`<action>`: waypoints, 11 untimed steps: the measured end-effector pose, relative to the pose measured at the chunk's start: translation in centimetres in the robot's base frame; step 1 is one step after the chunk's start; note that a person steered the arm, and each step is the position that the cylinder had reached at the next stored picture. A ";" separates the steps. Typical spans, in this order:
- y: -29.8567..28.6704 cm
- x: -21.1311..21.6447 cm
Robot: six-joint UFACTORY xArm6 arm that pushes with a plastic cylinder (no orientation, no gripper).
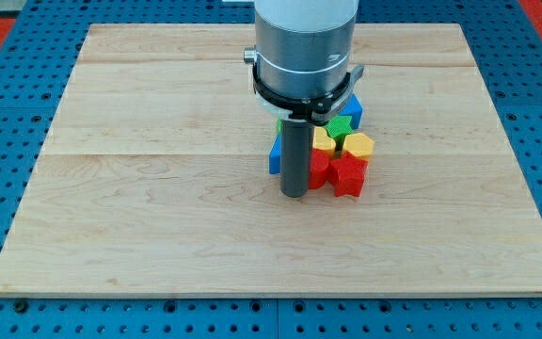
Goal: Push the yellow heart using yellow hexagon towards the left side
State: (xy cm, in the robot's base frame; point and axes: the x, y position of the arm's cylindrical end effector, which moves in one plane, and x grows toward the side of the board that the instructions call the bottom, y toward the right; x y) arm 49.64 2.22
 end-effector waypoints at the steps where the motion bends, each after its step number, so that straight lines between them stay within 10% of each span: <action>1: 0.3 0.2; 5: 14.4 1.5; 7: 8.7 -8.0; 11: 4.2 -6.9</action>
